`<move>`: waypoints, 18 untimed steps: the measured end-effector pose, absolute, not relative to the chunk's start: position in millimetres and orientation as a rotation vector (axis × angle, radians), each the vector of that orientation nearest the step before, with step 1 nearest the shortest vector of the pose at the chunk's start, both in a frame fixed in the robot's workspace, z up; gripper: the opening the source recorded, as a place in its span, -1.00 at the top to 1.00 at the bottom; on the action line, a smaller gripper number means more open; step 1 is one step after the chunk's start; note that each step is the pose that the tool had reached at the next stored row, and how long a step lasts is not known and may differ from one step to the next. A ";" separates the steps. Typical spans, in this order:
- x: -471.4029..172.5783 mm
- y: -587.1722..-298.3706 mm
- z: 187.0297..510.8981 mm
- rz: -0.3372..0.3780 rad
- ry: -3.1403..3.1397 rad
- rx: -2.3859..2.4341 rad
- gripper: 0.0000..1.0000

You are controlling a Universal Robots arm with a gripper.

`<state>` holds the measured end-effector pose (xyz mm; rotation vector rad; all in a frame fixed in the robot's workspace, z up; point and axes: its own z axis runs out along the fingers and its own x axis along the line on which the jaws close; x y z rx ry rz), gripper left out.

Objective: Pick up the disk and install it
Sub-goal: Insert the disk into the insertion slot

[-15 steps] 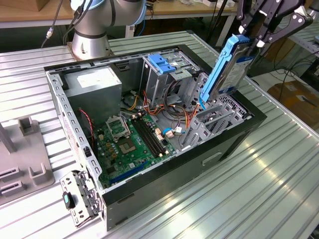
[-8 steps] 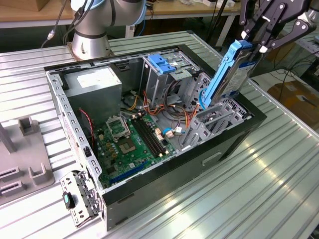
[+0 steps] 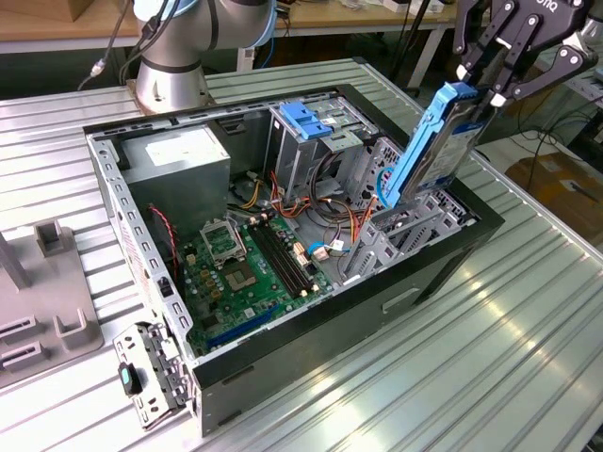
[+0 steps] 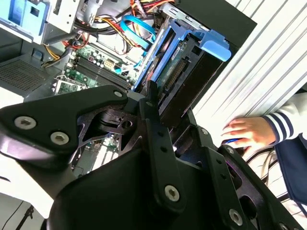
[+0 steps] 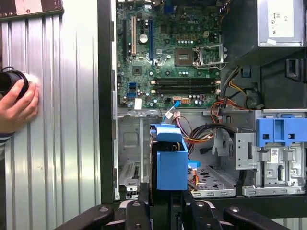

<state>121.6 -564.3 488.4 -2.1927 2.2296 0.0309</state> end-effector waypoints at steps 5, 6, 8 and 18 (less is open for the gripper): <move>119.6 -566.5 480.7 0.031 2.228 -2.194 0.30; 118.6 -566.8 478.9 0.031 2.225 -2.198 0.30; 116.4 -567.2 475.8 0.031 2.214 -2.209 0.30; 114.8 -573.3 470.6 0.031 2.207 -2.216 0.30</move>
